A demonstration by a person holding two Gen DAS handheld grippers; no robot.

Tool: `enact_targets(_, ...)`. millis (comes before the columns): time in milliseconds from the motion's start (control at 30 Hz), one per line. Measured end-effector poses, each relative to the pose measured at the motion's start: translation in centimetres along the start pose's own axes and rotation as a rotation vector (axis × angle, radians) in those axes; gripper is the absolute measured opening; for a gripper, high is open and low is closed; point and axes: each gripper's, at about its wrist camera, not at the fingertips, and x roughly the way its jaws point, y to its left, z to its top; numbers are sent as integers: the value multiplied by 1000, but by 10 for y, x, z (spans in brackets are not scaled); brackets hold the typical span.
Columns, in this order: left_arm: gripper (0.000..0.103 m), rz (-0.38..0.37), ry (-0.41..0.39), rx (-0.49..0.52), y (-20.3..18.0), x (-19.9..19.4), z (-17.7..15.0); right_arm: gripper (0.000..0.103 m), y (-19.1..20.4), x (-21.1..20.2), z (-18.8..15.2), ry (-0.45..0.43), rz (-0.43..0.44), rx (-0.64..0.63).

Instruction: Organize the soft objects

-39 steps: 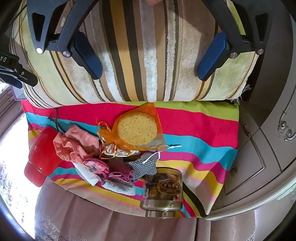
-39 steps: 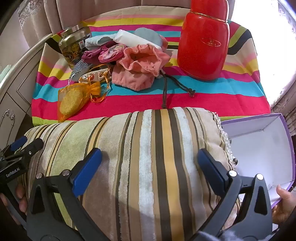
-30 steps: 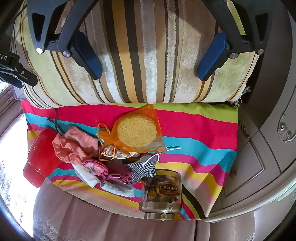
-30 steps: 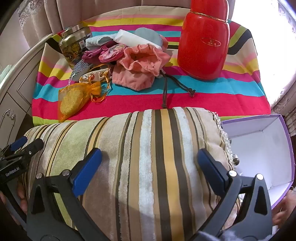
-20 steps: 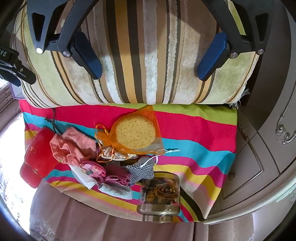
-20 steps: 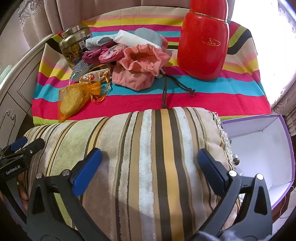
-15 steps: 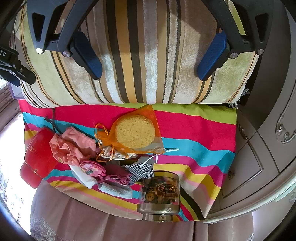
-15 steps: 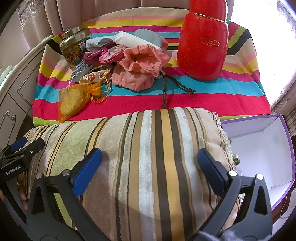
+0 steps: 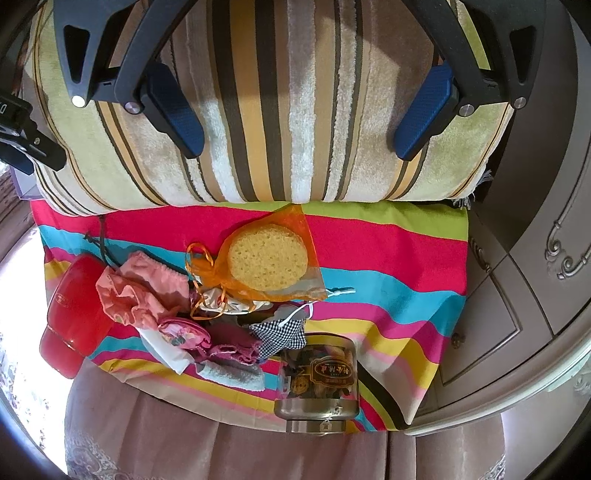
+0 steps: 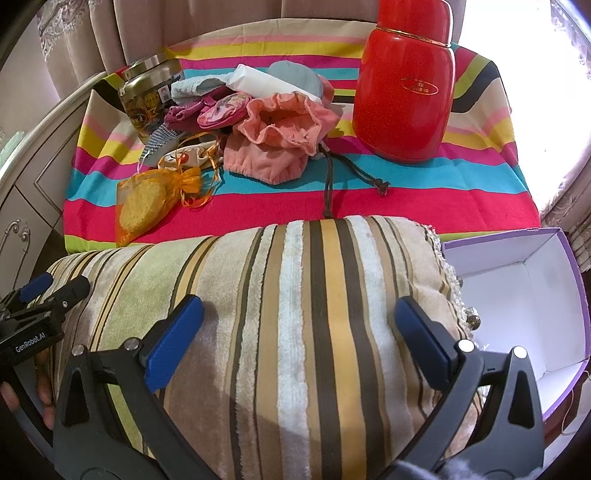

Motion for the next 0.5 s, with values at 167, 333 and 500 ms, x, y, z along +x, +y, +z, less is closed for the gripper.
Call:
enact_targets(167, 103, -4, 4, 0, 1, 1, 1, 103, 2, 2, 2, 9, -12, -9)
enact_targets(333, 103, -6, 3, -2, 0, 1, 0, 103, 1, 3, 2, 8, -8, -5)
enact_targets(500, 103, -12, 0, -5, 0, 2, 0, 103, 1, 3, 1, 7, -9, -6)
